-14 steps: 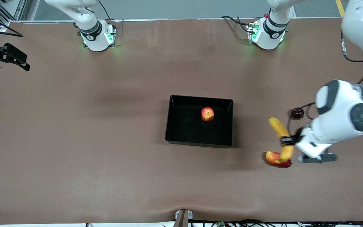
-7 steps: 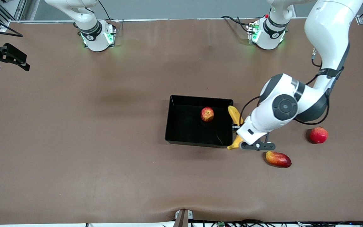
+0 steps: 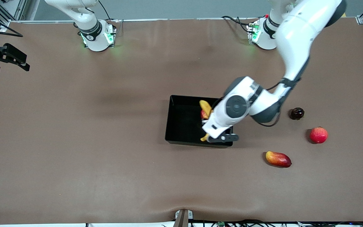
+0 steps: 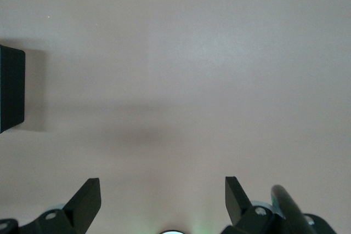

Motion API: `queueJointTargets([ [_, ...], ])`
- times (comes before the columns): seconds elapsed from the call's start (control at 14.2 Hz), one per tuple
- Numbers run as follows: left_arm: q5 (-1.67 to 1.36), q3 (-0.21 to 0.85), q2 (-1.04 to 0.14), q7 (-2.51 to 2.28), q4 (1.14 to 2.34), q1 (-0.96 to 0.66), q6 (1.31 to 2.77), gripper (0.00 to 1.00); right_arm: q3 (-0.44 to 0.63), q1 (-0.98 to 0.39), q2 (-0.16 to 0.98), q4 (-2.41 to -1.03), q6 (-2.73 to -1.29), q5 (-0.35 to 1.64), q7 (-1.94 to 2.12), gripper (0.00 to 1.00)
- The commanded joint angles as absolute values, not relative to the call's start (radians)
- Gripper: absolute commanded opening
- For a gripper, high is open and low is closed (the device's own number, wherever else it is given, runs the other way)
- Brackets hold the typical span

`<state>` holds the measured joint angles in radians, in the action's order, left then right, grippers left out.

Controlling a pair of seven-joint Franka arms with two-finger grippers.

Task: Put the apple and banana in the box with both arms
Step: 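Lift the banana and carry it over the tray with the left gripper, then lower the banana into the tray and open the left gripper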

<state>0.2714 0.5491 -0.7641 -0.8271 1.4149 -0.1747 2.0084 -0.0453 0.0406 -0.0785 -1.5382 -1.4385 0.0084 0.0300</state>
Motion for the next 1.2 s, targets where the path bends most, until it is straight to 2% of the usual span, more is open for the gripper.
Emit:
queueJointTargets([
  [0.0,0.273,0.454,-0.781,-0.894,1.355,-0.326,2.011,0.0,-0.061,0.064,-0.081,-1.536,-1.437,0.008,0.02,1.0],
  [0.28,0.278,0.414,-0.799,-0.891,1.359,-0.409,2.019,0.0,-0.061,0.064,-0.081,-1.536,-1.437,0.008,0.02,1.0],
  [0.71,0.278,0.411,-0.857,-0.89,1.359,-0.41,2.118,0.0,-0.061,0.063,-0.081,-1.536,-1.437,0.008,0.02,1.0],
  [0.78,0.279,0.411,-0.864,-0.89,1.361,-0.41,2.118,0.07,-0.061,0.064,-0.08,-1.536,-1.437,0.009,0.02,1.0],
  [0.85,0.279,0.411,-0.865,-0.89,1.361,-0.41,2.118,0.29,-0.061,0.063,-0.08,-1.534,-1.439,0.009,0.02,1.0],
  [0.92,0.287,0.408,-0.855,-0.89,1.361,-0.41,2.117,0.63,-0.061,0.063,-0.08,-1.535,-1.439,0.014,0.02,1.0],
  [0.99,0.304,0.403,-0.827,-0.888,1.361,-0.405,2.114,0.87,-0.061,0.064,-0.08,-1.537,-1.437,0.015,0.018,1.0],
  [1.06,0.322,0.402,-0.792,-0.885,1.361,-0.391,2.108,1.0,-0.061,0.08,-0.08,-1.54,-1.434,0.015,0.02,1.0],
  [1.13,0.328,0.402,-0.758,-0.885,1.362,-0.373,2.099,1.0,-0.061,0.092,-0.08,-1.54,-1.433,0.017,0.021,1.0],
])
